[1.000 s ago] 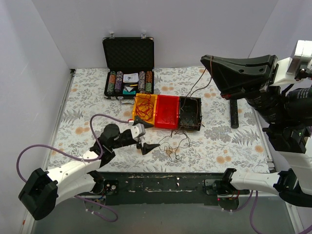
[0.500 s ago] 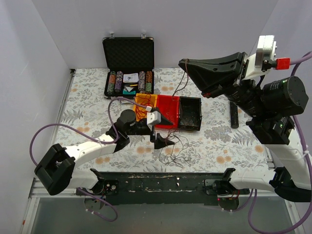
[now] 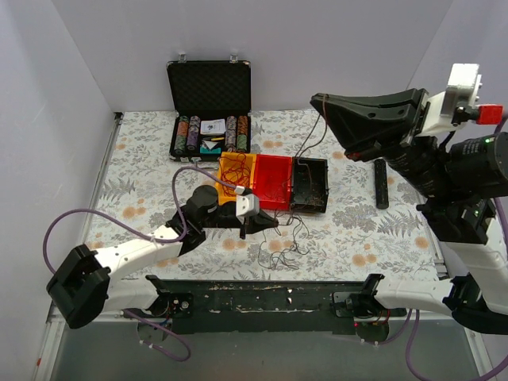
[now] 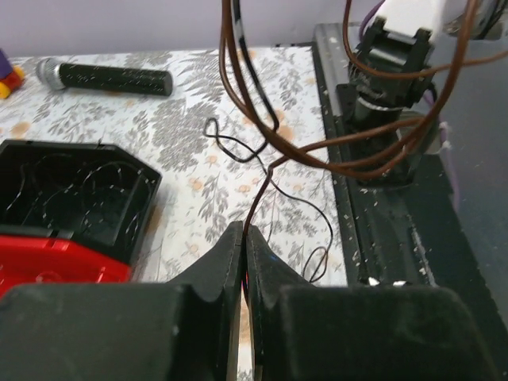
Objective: Untangle the cables
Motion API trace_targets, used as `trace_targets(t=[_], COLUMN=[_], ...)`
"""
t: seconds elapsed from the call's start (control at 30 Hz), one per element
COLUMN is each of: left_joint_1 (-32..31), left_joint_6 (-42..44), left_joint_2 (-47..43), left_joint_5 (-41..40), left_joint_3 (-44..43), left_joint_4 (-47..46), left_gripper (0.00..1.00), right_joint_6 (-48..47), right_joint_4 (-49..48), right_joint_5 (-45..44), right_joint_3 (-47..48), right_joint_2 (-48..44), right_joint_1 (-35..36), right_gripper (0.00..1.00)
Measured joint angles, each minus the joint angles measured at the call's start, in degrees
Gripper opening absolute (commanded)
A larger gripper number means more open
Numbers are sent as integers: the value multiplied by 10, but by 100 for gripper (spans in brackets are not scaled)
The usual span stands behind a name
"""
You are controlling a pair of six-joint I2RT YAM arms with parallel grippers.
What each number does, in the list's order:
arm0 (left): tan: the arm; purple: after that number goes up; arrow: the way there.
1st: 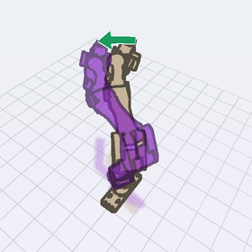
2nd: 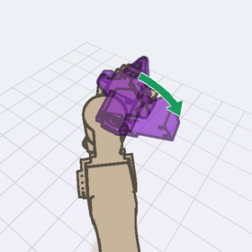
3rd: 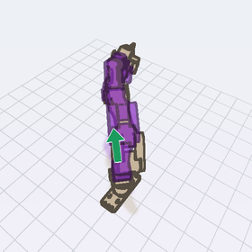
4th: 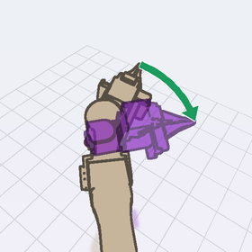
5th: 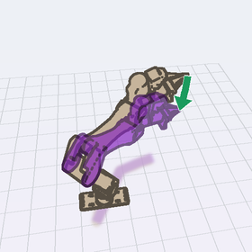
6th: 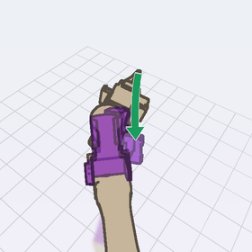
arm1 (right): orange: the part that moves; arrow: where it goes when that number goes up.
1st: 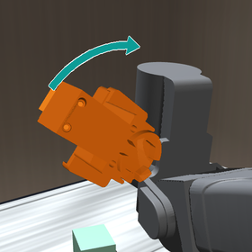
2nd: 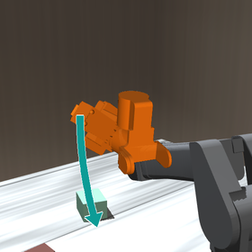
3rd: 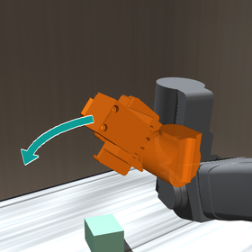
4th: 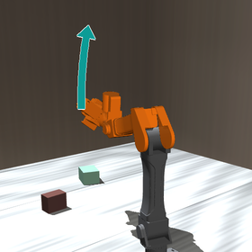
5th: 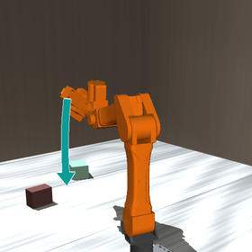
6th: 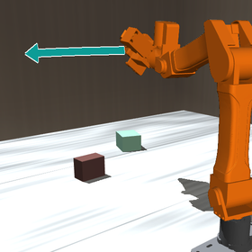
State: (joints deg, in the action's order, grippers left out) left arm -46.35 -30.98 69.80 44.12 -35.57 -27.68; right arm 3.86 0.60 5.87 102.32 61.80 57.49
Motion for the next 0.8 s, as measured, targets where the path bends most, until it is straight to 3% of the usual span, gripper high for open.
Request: trace_targets(t=[0.3, 0.8], left_joint_1=[55, 138], left_joint_6=[110, 221], left_joint_2=[-101, -180], left_joint_5=[-88, -215], left_joint_3=[86, 172], left_joint_4=[82, 191], left_gripper=[0, 0], right_joint_6=[-101, -229], right_joint_4=[57, 70], right_joint_5=[-105, -254], right_joint_3=[50, 130], right_joint_2=[-47, -87], right_joint_1=[0, 0], right_gripper=[1, 1])
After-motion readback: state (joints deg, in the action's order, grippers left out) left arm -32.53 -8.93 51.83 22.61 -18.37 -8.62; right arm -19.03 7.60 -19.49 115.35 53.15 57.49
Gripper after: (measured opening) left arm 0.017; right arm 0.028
